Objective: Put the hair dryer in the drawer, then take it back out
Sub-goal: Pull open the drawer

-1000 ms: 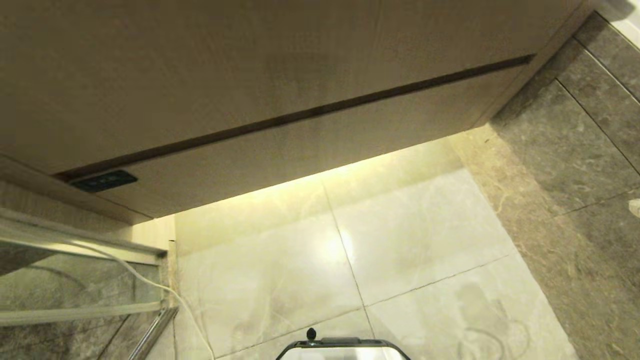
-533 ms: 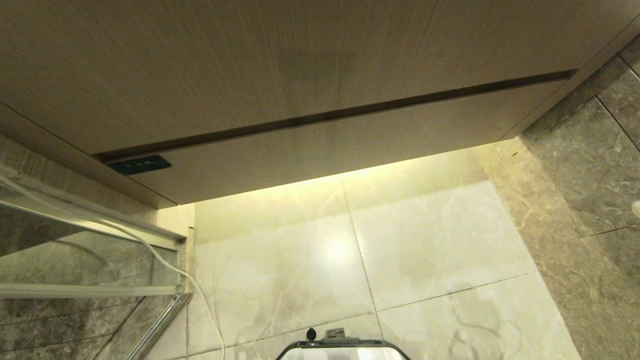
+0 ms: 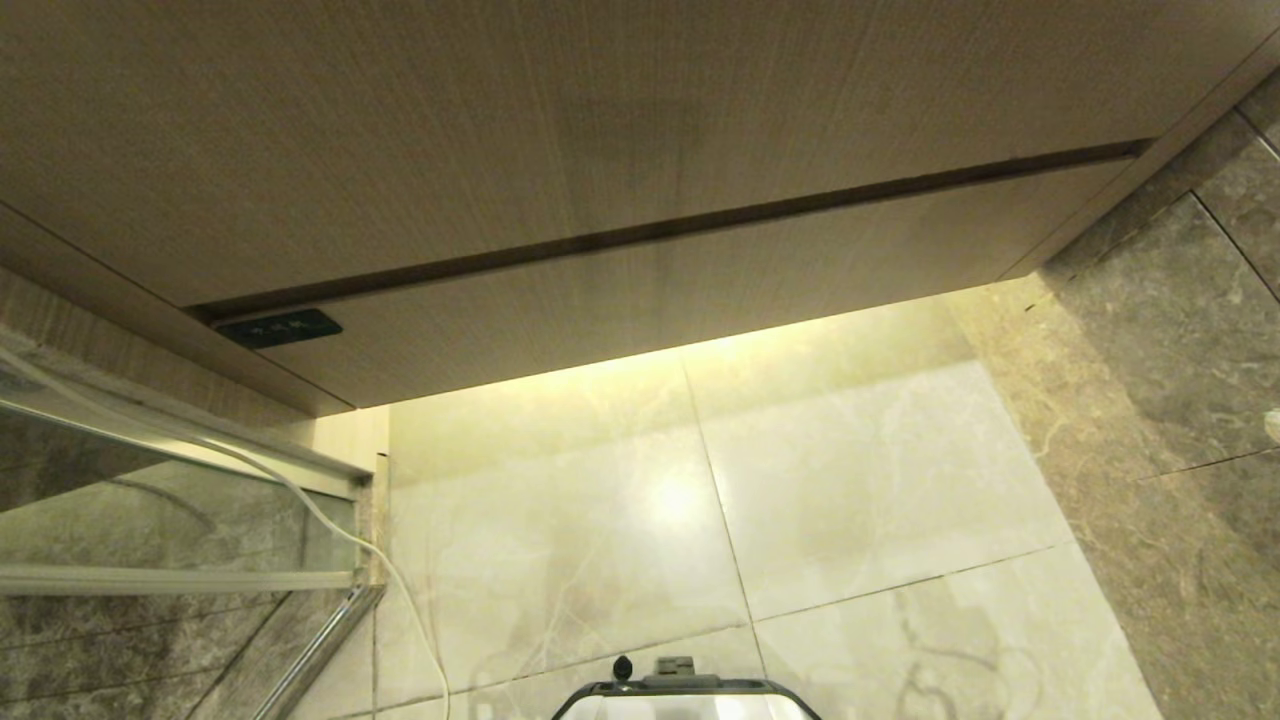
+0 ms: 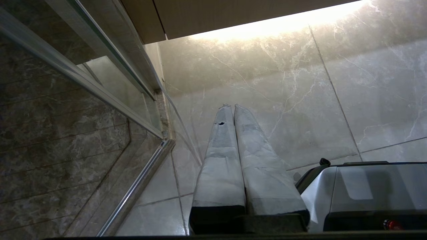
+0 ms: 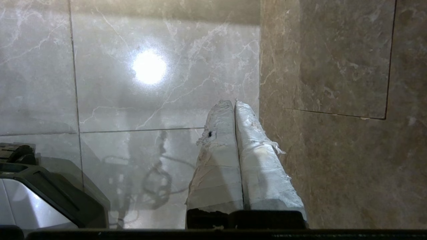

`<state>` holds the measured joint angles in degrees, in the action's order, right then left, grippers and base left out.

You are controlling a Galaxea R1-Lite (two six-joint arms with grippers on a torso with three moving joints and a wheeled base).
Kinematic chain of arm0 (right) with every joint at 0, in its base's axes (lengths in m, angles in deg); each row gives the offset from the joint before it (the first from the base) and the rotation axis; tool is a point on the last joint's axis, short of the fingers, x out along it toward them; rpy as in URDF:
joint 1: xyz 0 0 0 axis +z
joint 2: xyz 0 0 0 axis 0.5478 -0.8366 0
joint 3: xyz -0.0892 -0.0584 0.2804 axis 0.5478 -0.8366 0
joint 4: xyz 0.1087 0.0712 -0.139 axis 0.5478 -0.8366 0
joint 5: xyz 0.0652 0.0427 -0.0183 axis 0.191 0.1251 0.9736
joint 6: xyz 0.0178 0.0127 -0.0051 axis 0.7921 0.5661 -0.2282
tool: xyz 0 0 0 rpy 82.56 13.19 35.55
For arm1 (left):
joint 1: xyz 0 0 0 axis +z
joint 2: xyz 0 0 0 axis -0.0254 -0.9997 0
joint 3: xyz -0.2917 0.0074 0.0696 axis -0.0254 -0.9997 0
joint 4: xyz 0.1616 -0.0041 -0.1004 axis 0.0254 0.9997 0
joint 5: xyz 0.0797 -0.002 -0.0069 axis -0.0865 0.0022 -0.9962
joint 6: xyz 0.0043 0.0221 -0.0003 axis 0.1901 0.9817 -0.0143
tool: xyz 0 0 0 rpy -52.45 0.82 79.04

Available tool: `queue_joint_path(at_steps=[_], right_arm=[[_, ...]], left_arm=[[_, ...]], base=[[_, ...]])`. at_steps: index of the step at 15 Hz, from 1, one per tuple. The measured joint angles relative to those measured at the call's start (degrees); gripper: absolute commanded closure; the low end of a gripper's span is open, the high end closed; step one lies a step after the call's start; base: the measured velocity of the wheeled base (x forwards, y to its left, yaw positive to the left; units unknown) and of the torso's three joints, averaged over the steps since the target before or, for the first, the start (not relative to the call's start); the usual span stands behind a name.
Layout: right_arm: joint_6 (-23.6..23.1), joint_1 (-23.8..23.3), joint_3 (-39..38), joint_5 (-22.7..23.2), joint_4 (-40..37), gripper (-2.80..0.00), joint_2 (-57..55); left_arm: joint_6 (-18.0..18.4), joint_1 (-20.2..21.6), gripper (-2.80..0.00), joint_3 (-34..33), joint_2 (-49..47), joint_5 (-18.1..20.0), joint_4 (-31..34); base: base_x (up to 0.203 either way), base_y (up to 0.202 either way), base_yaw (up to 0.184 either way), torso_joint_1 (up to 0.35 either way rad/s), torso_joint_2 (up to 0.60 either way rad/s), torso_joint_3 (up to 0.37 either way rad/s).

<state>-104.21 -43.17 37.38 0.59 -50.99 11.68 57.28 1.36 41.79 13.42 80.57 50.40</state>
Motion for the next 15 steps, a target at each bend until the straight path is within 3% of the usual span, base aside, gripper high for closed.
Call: queue_joint_path(at_steps=[5,11,15], right_arm=[[0.3,0.0,-0.2,-0.2,0.6,0.00,0.3],[0.1,0.0,-0.4,-0.1,-0.1,0.00,0.6],[0.0,0.0,-0.6,-0.2,-0.1,0.00,0.9]], left_arm=[[0.0,0.0,0.00,0.0,0.0,0.0,0.0],[0.0,0.0,0.00,0.0,0.0,0.0,0.0],[0.0,0.0,0.00,0.0,0.0,0.0,0.0]], base=[[0.002,-0.002,0.014,0.000,0.00,0.001],[0.001,-0.006,0.141,0.004,0.00,0.005],[0.000,0.000,0.000,0.000,0.00,0.000]])
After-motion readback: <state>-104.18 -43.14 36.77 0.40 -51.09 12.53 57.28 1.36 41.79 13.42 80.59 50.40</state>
